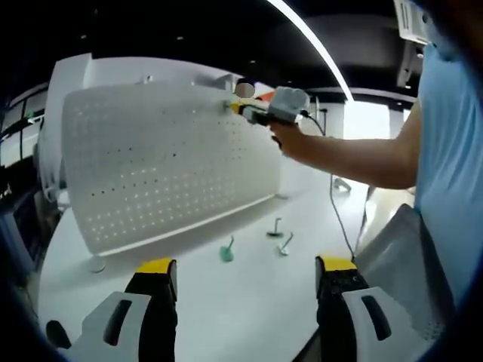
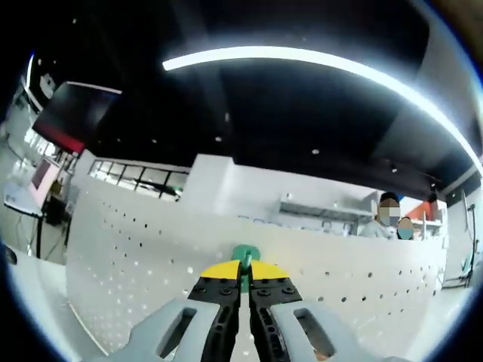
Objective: Insert the hook assembly into the mounting plate slot until the hook locks in place.
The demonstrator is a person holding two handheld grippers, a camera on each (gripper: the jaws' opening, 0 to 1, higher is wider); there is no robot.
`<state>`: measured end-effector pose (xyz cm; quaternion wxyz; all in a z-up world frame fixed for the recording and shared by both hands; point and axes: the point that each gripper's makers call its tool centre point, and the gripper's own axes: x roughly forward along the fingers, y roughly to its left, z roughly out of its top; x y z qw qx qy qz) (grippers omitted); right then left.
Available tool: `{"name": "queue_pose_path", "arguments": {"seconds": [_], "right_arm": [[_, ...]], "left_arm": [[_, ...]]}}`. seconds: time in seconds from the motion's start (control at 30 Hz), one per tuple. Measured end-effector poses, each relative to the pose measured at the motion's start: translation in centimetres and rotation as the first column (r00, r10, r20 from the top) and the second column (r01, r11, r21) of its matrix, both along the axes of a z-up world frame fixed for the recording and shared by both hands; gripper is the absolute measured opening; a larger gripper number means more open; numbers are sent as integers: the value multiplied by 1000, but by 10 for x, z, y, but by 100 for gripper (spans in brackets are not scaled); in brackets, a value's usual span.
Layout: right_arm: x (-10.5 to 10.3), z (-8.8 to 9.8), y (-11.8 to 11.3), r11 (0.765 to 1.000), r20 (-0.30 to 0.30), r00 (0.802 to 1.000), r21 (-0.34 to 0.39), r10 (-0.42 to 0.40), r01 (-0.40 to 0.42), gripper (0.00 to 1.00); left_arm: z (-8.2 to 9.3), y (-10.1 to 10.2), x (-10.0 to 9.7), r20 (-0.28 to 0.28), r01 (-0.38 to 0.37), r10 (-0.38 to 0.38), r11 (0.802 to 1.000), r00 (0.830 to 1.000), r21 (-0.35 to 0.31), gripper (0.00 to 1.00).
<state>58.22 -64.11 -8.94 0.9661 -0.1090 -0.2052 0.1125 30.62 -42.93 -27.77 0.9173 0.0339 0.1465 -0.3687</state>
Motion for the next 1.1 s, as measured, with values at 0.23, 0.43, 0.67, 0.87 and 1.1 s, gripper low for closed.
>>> {"name": "queue_pose_path", "arguments": {"seconds": [0.23, 0.43, 0.67, 0.87, 1.1], "right_arm": [[3, -4, -1, 1000, -12, 1000, -4, -7, 7, 0], [4, -5, -1, 1000, -15, 1000, 12, -17, 18, 0], [6, -7, 0, 1000, -21, 999, 6, -28, 28, 0], [9, -8, 1, 999, -37, 999, 18, -31, 31, 1], [15, -11, 0, 999, -75, 996, 11, -44, 45, 1]], "left_arm": [[0, 0, 0, 0, -4, 4, 1000, 1000, 0, 76], [0, 0, -2, -4, -2, 2, 1000, 1000, -6, 76], [1, 0, -1, -2, 4, -4, 1000, 1000, -11, 76], [2, -1, 0, 1, 8, -8, 1000, 1000, -14, 76], [4, 0, 0, 12, 4, -4, 1000, 1000, -17, 76]]}}
